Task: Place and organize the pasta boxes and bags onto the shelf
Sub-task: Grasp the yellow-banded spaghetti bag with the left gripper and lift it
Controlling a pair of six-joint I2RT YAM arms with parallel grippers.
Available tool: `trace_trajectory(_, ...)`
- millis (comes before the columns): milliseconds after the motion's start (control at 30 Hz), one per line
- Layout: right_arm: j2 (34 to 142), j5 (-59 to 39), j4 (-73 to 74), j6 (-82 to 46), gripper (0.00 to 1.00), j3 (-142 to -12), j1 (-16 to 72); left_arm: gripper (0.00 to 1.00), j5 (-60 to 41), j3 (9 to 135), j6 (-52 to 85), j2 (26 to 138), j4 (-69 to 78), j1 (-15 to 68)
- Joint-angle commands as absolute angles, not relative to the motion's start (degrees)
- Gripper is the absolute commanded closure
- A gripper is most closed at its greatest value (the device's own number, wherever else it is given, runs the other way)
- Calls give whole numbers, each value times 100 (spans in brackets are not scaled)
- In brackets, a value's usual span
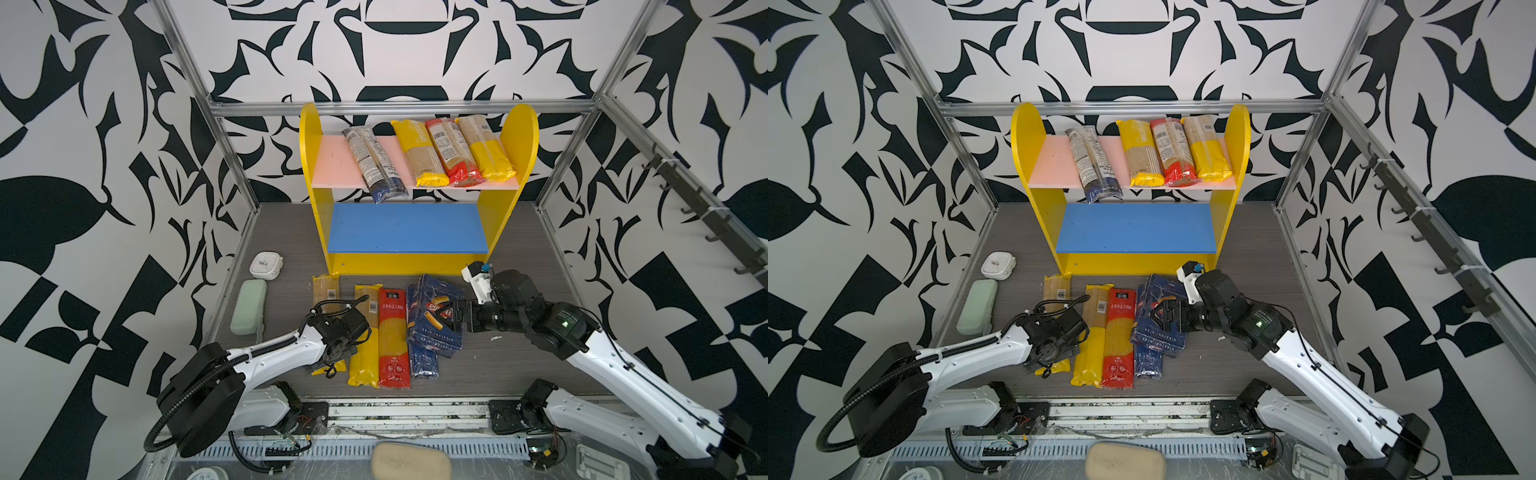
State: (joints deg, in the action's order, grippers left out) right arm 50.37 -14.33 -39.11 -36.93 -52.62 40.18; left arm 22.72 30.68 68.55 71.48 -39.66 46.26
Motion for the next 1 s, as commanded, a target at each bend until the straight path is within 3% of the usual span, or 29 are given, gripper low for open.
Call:
trace_trajectory(0, 4854, -1249, -4051, -3594, 2, -5550, 3999, 1, 1999, 2682, 6777, 7512, -3431, 4413)
trace_trajectory(233, 4880, -1196, -4204, -3629, 2, -5708, 3999, 0, 1555, 2707, 6670, 8547, -2763, 4408)
trace_trajectory(300, 4831, -1166, -4289, -3656, 2, -5743, 4003, 4, 1351, 2525, 6784, 8835, -2354, 4442)
trace_trajectory(533, 4589, -927, -4826, -3636, 2, -5848, 4031, 37, 965, 1865, 7401, 9995, -797, 5164)
trace_trajectory(600, 4523, -854, -4965, -3625, 2, -5925, 4053, 52, 858, 1871, 7594, 10451, -420, 5476)
trace_trajectory(667, 4465, -806, -5038, -3617, 2, -5987, 4078, 83, 738, 2003, 7747, 10844, -204, 5780)
trace_trajectory(733, 4422, -805, -5052, -3629, 2, -6016, 4102, 96, 668, 2170, 7746, 10931, -281, 5989)
trace_trajectory(767, 4412, -803, -5054, -3628, 2, -6022, 4107, 100, 695, 2252, 7739, 10829, -488, 6051)
trace_trajectory(967, 4577, -875, -4856, -3545, 2, -6133, 4113, 100, 1318, 2829, 7578, 9033, -2858, 6196)
